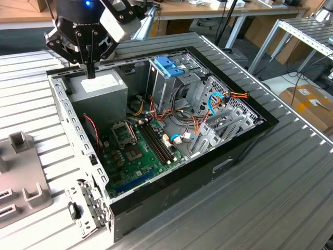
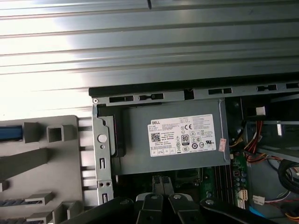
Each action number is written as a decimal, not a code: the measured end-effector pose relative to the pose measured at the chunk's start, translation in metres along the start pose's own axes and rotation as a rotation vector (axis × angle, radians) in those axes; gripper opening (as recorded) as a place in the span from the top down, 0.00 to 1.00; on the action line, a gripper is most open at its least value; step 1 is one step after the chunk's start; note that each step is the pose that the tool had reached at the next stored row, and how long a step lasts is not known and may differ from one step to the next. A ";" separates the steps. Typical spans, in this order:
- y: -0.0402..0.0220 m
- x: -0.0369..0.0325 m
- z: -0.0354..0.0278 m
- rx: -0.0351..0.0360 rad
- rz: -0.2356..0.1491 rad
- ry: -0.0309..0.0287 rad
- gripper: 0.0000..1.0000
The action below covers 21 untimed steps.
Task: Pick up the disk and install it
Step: 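Reach for the disk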
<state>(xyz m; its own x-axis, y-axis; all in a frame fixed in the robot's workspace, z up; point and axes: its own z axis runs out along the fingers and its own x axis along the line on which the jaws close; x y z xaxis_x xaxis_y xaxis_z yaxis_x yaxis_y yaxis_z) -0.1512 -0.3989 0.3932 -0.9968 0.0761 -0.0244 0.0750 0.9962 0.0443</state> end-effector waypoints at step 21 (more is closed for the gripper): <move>-0.0004 0.0056 -0.0002 0.0000 0.000 0.0000 0.89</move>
<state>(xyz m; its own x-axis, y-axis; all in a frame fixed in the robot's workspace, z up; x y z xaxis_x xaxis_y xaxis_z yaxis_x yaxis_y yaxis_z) -0.1568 -0.3989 0.3932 -0.9968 0.0762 -0.0245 0.0751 0.9962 0.0444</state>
